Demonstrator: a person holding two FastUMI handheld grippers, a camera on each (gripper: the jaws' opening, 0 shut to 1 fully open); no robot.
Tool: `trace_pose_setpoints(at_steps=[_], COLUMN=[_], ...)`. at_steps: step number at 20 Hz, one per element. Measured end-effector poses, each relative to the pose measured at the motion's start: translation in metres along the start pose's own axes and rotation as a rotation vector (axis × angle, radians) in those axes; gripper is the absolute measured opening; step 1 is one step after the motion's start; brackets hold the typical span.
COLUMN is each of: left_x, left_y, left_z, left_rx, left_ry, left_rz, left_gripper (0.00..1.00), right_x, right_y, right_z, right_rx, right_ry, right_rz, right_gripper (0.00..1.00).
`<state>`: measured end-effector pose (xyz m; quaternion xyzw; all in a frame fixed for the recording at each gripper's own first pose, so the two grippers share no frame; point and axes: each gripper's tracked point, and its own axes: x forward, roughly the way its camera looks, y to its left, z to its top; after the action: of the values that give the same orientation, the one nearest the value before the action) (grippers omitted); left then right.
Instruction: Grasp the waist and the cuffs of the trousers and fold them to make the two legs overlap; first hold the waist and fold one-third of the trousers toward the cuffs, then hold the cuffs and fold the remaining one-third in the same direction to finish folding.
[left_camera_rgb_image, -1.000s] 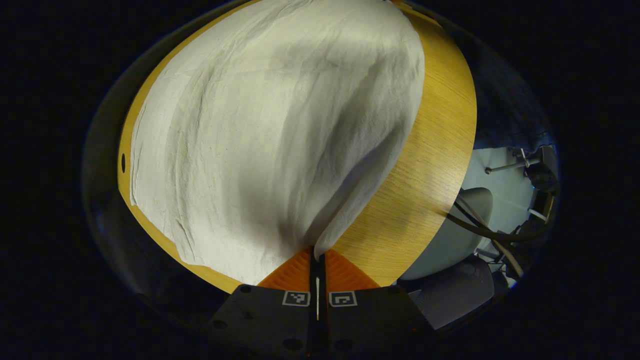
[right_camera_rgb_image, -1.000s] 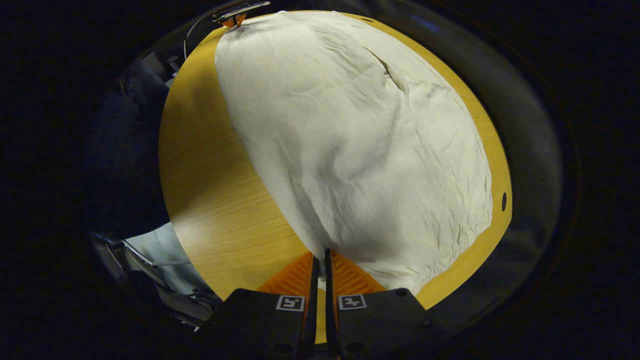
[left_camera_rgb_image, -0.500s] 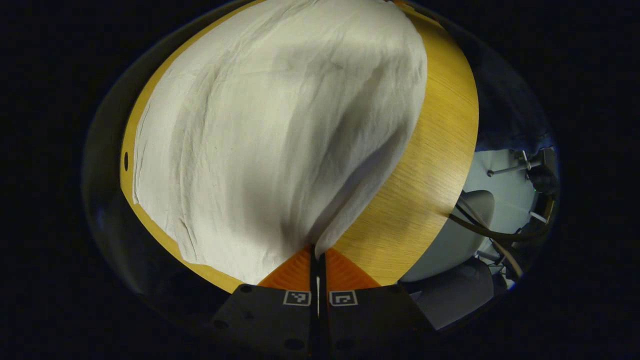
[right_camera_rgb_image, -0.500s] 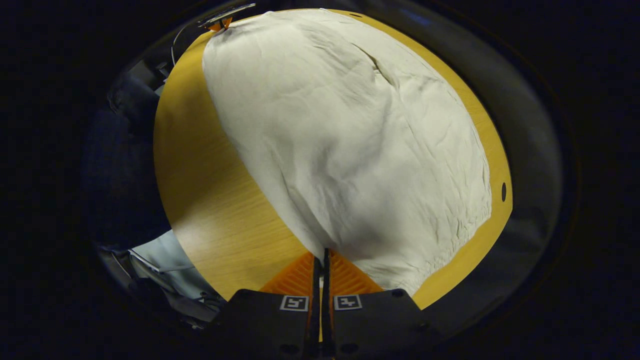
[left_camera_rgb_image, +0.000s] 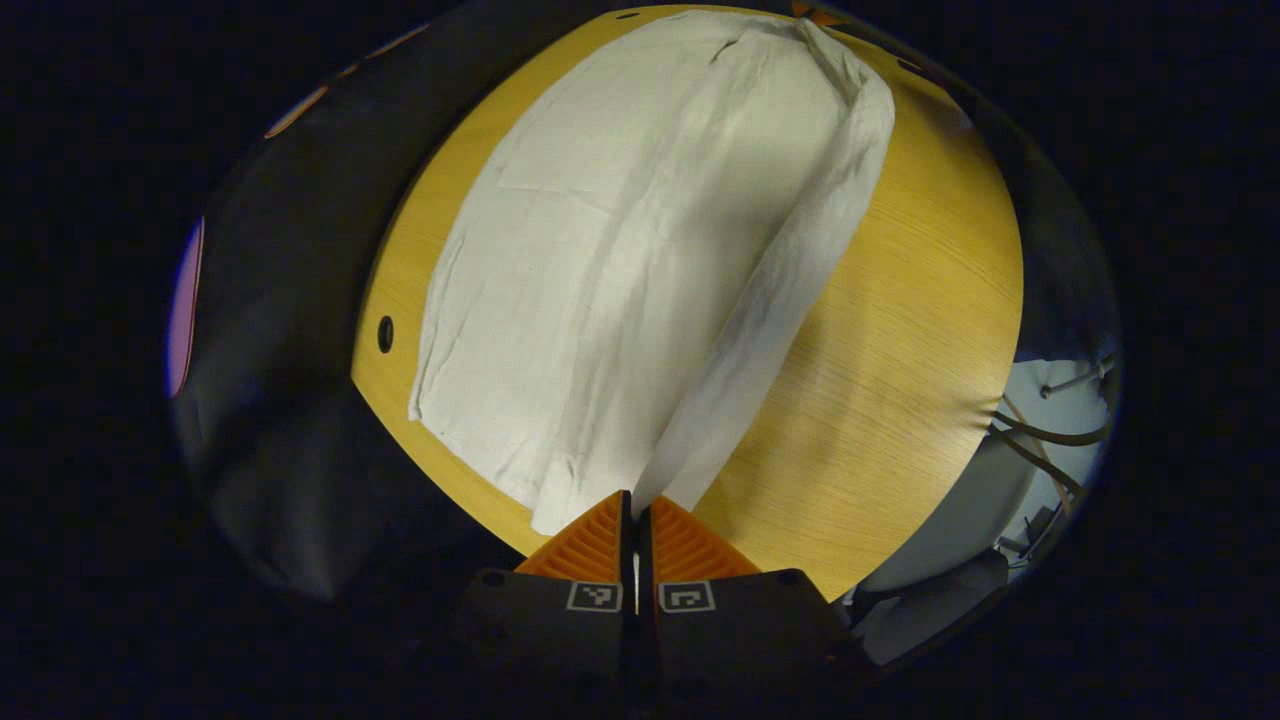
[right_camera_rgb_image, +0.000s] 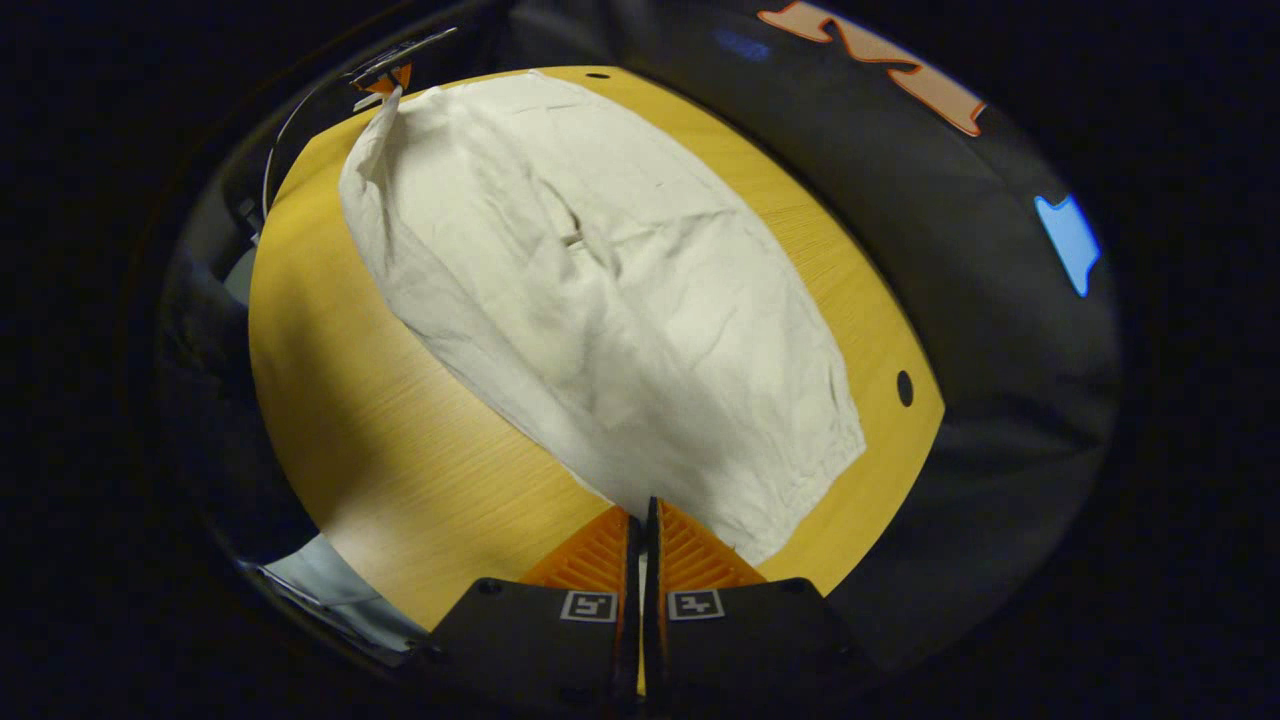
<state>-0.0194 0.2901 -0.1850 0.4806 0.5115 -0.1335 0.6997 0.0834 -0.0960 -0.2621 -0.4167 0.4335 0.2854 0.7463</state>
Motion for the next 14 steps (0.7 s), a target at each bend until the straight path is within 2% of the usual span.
trace_pose_setpoints(at_steps=[2, 5, 8, 13, 14], left_x=[0.0, 0.004, 0.016, 0.066, 0.032], left_y=[0.031, 0.076, 0.121, 0.192, 0.179], left_z=[0.014, 0.037, 0.062, 0.109, 0.058], left_rx=[-0.039, -0.167, -0.226, -0.309, -0.329], left_ry=[-0.03, -0.087, -0.121, -0.141, -0.148], left_rz=[0.066, 0.151, 0.234, 0.357, 0.376], left_gripper=[0.0, 0.0, 0.0, 0.0, 0.0], right_x=[-0.002, -0.005, -0.001, 0.012, 0.019], right_y=[-0.022, -0.053, -0.085, -0.142, -0.152], right_z=[0.013, 0.034, 0.057, 0.104, 0.114], right_rx=[0.033, 0.097, 0.156, 0.301, 0.338], right_ry=[-0.024, -0.064, -0.107, -0.211, -0.236], right_rz=[-0.046, -0.107, -0.164, -0.262, -0.278], right_gripper=[0.04, 0.04, 0.02, 0.04, 0.03])
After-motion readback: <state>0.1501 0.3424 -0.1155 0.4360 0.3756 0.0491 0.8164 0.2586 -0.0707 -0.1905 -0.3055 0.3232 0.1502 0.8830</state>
